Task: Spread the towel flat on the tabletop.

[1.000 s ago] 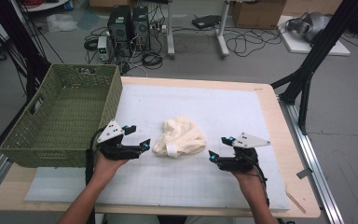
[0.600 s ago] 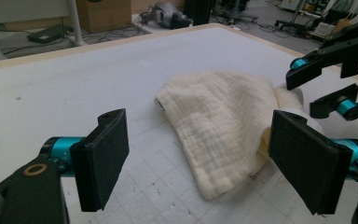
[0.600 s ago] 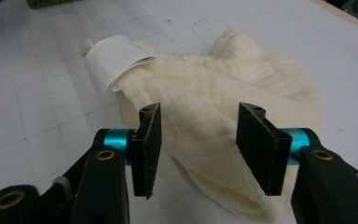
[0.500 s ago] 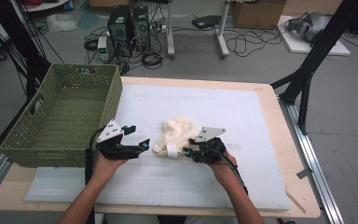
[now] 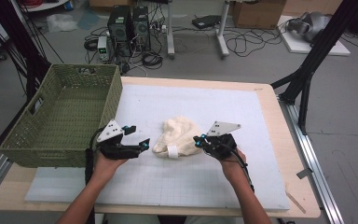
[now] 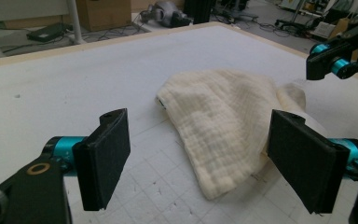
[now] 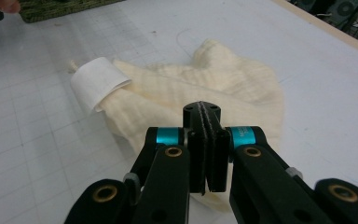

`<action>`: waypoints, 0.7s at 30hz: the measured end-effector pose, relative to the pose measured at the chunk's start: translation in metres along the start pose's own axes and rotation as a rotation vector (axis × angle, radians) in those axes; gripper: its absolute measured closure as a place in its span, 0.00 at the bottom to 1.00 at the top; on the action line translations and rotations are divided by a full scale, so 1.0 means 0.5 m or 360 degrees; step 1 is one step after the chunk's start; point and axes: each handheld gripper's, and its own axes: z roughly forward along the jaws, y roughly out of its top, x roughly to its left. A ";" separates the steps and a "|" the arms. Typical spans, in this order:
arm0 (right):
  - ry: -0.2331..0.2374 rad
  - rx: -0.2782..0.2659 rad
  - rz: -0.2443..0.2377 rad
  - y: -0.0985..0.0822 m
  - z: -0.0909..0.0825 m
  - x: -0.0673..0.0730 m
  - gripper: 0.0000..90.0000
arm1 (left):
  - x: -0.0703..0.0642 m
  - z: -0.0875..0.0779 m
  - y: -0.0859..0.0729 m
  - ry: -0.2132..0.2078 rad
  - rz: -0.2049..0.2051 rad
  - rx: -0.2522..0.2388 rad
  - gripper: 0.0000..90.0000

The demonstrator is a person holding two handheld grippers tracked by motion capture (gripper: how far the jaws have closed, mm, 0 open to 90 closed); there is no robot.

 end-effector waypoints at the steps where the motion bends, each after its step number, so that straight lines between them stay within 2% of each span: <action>1: 0.0009 0.0003 0.0005 0.001 0.000 0.000 0.90 | 0.000 -0.001 0.000 0.0002 0.0000 -0.0002 0.24; 7: 0.0068 0.0046 -0.0046 -0.001 0.040 0.027 0.60 | 0.002 0.001 -0.001 0.0007 -0.0002 -0.0001 0.25; 9: 0.0080 0.0078 -0.0088 -0.001 0.060 0.036 0.58 | 0.003 0.001 -0.001 0.0010 0.0001 -0.0001 0.25; 10: 0.0072 0.0100 -0.0117 0.000 0.069 0.040 0.59 | 0.003 0.001 -0.001 0.0009 0.0000 0.0000 0.25; 11: 0.0075 0.0120 -0.0125 0.001 0.075 0.042 0.66 | 0.003 0.001 -0.001 0.0009 -0.0006 -0.0002 0.25; 13: 0.0090 0.0169 -0.0178 0.005 0.081 0.040 0.93 | 0.003 0.000 -0.001 0.0007 -0.0009 -0.0004 0.25; 14: 0.0082 0.0181 -0.0178 0.008 0.080 0.037 1.00 | 0.003 0.000 -0.001 0.0007 -0.0005 -0.0002 0.25; 16: 0.0036 0.0165 -0.0164 0.016 0.069 0.027 1.00 | 0.004 0.001 -0.001 0.0004 -0.0006 -0.0001 0.25; 18: -0.0017 0.0126 -0.0114 0.023 0.051 0.013 1.00 | 0.004 0.001 -0.001 0.0006 -0.0005 0.0000 0.25; 19: -0.0024 0.0100 -0.0089 0.026 0.043 0.004 1.00 | 0.004 0.001 -0.001 0.0003 -0.0008 -0.0003 0.25; 20: 0.0002 0.0072 -0.0088 0.028 0.036 -0.002 0.98 | 0.003 0.001 -0.001 0.0004 -0.0009 -0.0007 0.25; 21: 0.0041 0.0055 -0.0084 0.030 0.032 -0.002 0.80 | 0.003 0.001 -0.001 0.0005 -0.0010 -0.0014 0.25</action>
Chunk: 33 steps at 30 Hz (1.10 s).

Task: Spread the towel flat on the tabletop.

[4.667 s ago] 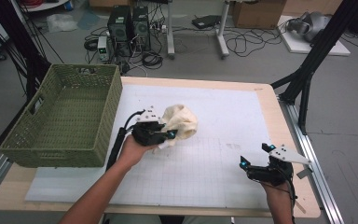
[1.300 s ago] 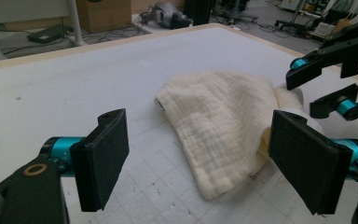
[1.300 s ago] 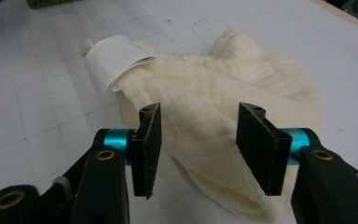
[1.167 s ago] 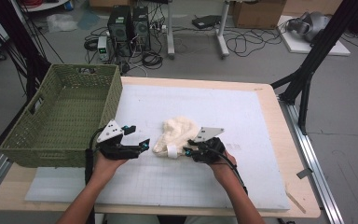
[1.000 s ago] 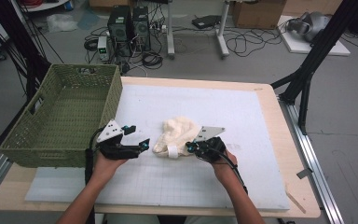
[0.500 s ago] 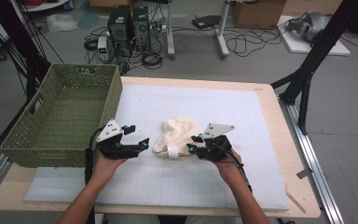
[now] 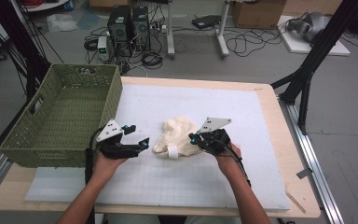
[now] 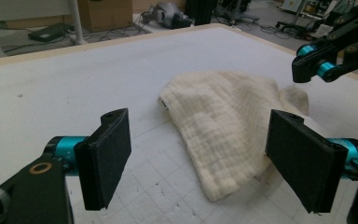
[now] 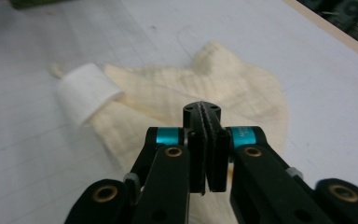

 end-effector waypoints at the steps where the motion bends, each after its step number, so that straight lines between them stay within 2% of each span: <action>1: 0.0029 -0.0009 -0.0004 0.002 0.000 0.004 0.71 | 0.000 0.000 0.000 0.0003 0.0002 -0.0003 0.25; 3: 0.0056 -0.0003 -0.0044 0.003 0.008 0.020 0.55 | 0.001 0.000 0.000 0.0005 0.0003 -0.0001 0.25; 4: 0.0067 0.0010 -0.0061 0.001 0.015 0.029 0.51 | 0.001 0.000 0.000 0.0005 0.0003 0.0000 0.25; 6: 0.0042 0.0034 -0.0099 -0.005 0.033 0.042 0.40 | 0.001 0.000 0.000 0.0005 0.0004 -0.0001 0.26; 9: -0.0011 0.0086 -0.0139 -0.015 0.061 0.053 0.40 | 0.001 -0.001 0.000 0.0005 0.0005 -0.0006 0.26; 10: -0.0020 0.0111 -0.0157 -0.017 0.067 0.053 0.53 | 0.002 -0.001 0.000 0.0002 0.0005 -0.0001 0.26; 11: 0.0002 0.0140 -0.0170 -0.017 0.068 0.051 0.71 | 0.002 0.000 0.000 0.0003 0.0004 0.0001 0.26; 12: -0.0016 0.0153 -0.0184 -0.017 0.066 0.048 0.89 | 0.002 0.000 -0.001 0.0005 0.0001 0.0001 0.26; 13: -0.0018 0.0139 -0.0176 -0.016 0.059 0.044 0.95 | 0.003 0.000 -0.001 0.0004 -0.0001 0.0000 0.26; 17: -0.0034 -0.0002 0.0026 -0.014 0.016 0.007 0.96 | 0.003 0.000 -0.001 0.0002 -0.0002 0.0001 0.26; 20: -0.0149 -0.0075 0.0229 -0.019 -0.027 -0.033 0.96 | 0.002 0.001 -0.001 0.0002 -0.0004 0.0001 0.26; 24: -0.0415 -0.0071 0.0397 -0.034 -0.070 -0.094 0.96 | 0.004 0.002 -0.002 -0.0002 -0.0004 0.0007 0.26; 25: -0.0455 -0.0079 0.0440 -0.038 -0.076 -0.106 0.96 | 0.004 0.002 -0.002 -0.0003 -0.0003 0.0011 0.26; 26: -0.0511 -0.0069 0.0524 -0.047 -0.082 -0.124 0.96 | 0.004 0.003 -0.002 -0.0004 -0.0004 0.0012 0.26; 28: -0.0570 0.0038 0.0593 -0.066 -0.080 -0.149 0.95 | 0.005 0.003 -0.002 -0.0005 -0.0003 0.0011 0.26; 29: -0.0603 0.0106 0.0613 -0.076 -0.077 -0.157 0.89 | 0.005 0.003 -0.002 -0.0007 -0.0003 0.0009 0.26; 31: -0.0626 0.0157 0.0654 -0.094 -0.075 -0.167 0.71 | 0.005 0.002 -0.003 -0.0005 -0.0011 0.0004 0.26; 33: -0.0651 0.0082 0.0606 -0.099 -0.085 -0.160 0.59 | 0.005 0.002 -0.003 -0.0006 -0.0011 0.0002 0.26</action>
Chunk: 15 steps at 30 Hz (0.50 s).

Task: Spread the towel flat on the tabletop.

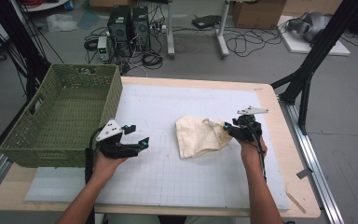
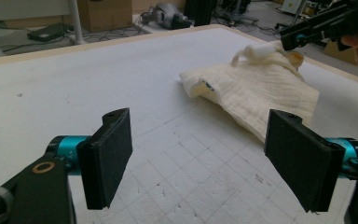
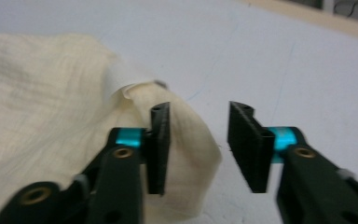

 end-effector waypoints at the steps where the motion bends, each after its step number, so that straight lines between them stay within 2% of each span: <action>1: 0.0016 -0.0057 -0.0031 -0.001 -0.008 0.002 0.53 | 0.000 0.000 0.000 0.0000 0.0000 0.0002 0.26; 2: 0.0052 -0.0116 -0.0052 0.000 -0.017 0.006 0.48 | 0.000 0.000 0.000 -0.0003 0.0008 0.0004 0.26; 3: 0.0129 -0.0173 -0.0069 0.001 -0.025 0.011 0.45 | -0.001 0.000 0.000 -0.0002 0.0008 0.0004 0.26; 4: 0.0186 -0.0202 -0.0107 0.002 -0.030 0.019 0.41 | -0.001 0.000 0.000 -0.0004 0.0007 -0.0001 0.26; 6: 0.0311 -0.0200 -0.0218 0.002 -0.030 0.044 0.34 | -0.001 0.000 0.001 -0.0003 0.0005 -0.0005 0.26; 8: 0.0418 -0.0147 -0.0339 -0.002 -0.022 0.076 0.27 | -0.001 0.000 0.001 -0.0003 0.0005 0.0000 0.26; 11: 0.0491 -0.0044 -0.0495 -0.015 0.007 0.118 0.23 | -0.003 0.000 0.001 -0.0005 0.0010 0.0003 0.26; 13: 0.0507 0.0032 -0.0550 -0.028 0.035 0.136 0.21 | -0.003 0.000 0.001 -0.0005 0.0010 0.0003 0.26; 15: 0.0509 0.0111 -0.0563 -0.039 0.062 0.146 0.21 | -0.002 0.000 0.000 -0.0001 0.0006 0.0002 0.26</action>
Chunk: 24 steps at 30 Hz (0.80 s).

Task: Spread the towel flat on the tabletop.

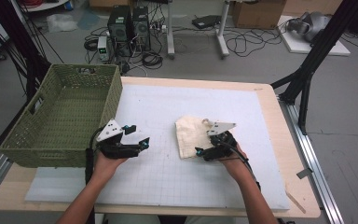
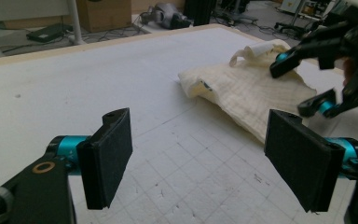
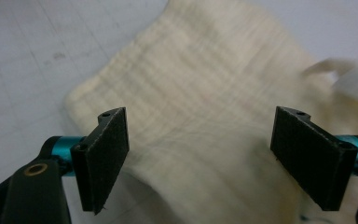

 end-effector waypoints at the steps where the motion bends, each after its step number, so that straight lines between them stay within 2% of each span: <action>1: 0.0004 0.0029 0.0013 -0.004 0.012 0.000 0.25 | 0.001 0.000 0.000 -0.0001 0.0001 -0.0002 0.26; 2: 0.0026 0.0050 0.0035 -0.007 0.022 -0.003 0.33 | 0.001 -0.001 0.000 0.0000 -0.0002 -0.0006 0.26; 3: 0.0085 0.0033 0.0081 -0.009 0.027 -0.005 0.42 | 0.002 -0.001 0.000 0.0003 -0.0004 -0.0005 0.26; 4: 0.0122 0.0016 0.0096 -0.008 0.027 -0.006 0.56 | 0.003 -0.001 0.000 0.0003 -0.0006 -0.0009 0.26; 6: 0.0178 0.0013 0.0039 -0.003 0.027 0.001 0.80 | 0.003 -0.001 0.000 0.0005 -0.0007 -0.0010 0.26; 7: 0.0195 0.0022 0.0012 0.000 0.026 0.007 0.87 | 0.003 -0.001 0.000 0.0007 -0.0008 -0.0014 0.27; 8: 0.0226 0.0042 -0.0018 0.004 0.024 0.016 0.89 | 0.004 -0.002 0.000 0.0007 -0.0004 -0.0011 0.27; 9: 0.0290 0.0035 -0.0027 0.007 0.022 0.021 0.90 | 0.004 -0.002 0.000 0.0011 -0.0004 -0.0012 0.27; 11: 0.0365 0.0020 -0.0055 0.015 0.013 0.037 0.90 | 0.004 -0.003 0.001 0.0011 -0.0006 -0.0013 0.27; 15: 0.0491 -0.0111 -0.0051 0.036 -0.017 0.062 0.85 | 0.004 -0.003 0.001 0.0015 -0.0006 -0.0018 0.27; 17: 0.0494 -0.0139 -0.0059 0.044 -0.032 0.065 0.83 | 0.004 -0.004 0.001 0.0016 -0.0006 -0.0018 0.27; 19: 0.0467 -0.0159 -0.0071 0.051 -0.042 0.062 0.87 | 0.003 -0.004 0.002 0.0017 -0.0006 -0.0019 0.27; 21: 0.0416 -0.0162 -0.0068 0.059 -0.049 0.052 0.91 | 0.004 -0.004 0.002 0.0017 -0.0006 -0.0020 0.27; 24: 0.0344 -0.0165 -0.0046 0.073 -0.052 0.032 0.92 | 0.005 -0.005 0.003 0.0017 -0.0013 -0.0026 0.27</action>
